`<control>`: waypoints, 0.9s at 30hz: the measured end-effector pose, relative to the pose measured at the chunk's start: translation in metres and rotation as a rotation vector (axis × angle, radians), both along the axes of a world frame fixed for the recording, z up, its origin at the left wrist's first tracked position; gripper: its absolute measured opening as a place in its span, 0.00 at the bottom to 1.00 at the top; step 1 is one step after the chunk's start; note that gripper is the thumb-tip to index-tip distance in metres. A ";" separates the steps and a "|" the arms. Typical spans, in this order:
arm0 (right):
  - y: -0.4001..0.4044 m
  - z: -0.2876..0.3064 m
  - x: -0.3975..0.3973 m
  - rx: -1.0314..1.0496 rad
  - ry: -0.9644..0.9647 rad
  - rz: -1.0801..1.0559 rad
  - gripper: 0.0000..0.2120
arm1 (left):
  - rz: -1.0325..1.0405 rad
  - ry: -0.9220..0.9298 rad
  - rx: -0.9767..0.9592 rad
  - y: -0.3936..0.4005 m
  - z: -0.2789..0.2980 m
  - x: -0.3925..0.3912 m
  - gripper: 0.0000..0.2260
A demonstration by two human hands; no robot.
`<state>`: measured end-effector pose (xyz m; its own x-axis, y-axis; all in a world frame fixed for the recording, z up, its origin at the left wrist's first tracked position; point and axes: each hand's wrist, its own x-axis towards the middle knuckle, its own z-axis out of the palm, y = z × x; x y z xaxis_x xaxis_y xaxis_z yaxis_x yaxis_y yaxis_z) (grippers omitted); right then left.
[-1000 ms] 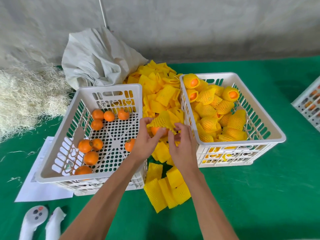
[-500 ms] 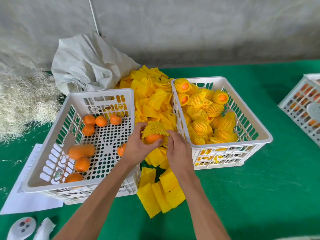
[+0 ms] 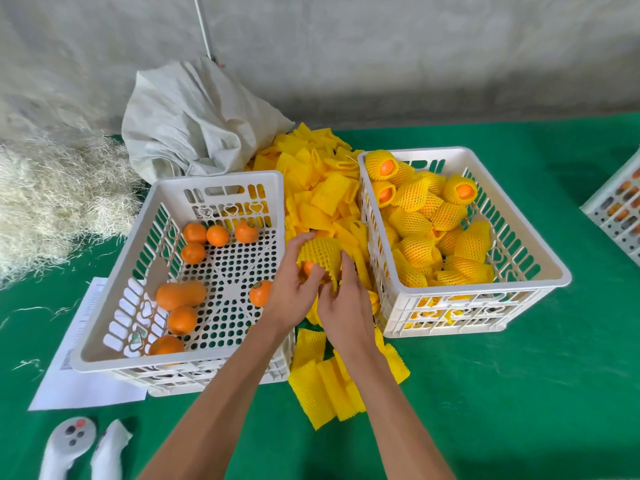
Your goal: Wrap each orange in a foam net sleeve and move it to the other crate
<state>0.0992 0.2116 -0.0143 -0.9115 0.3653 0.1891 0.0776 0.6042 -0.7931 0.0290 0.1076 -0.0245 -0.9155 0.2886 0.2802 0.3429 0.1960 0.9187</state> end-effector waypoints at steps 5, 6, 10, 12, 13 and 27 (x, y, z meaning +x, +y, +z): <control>0.011 0.001 -0.008 -0.029 -0.073 -0.027 0.29 | -0.069 -0.090 -0.074 -0.005 -0.001 -0.001 0.33; 0.013 0.002 -0.009 -0.018 -0.069 -0.036 0.28 | -0.056 -0.088 -0.110 -0.005 -0.001 -0.002 0.34; 0.022 0.001 -0.009 0.028 -0.034 0.003 0.23 | 0.038 -0.066 -0.141 -0.003 -0.003 -0.004 0.34; 0.022 0.001 -0.008 0.041 -0.009 0.036 0.22 | 0.105 -0.071 -0.121 -0.001 -0.004 -0.004 0.33; 0.021 0.002 -0.007 0.047 0.009 0.043 0.22 | 0.133 -0.069 -0.107 -0.001 -0.004 -0.004 0.33; 0.035 -0.004 -0.013 -0.332 -0.101 -0.103 0.46 | -0.103 0.123 -0.264 0.004 -0.007 0.006 0.42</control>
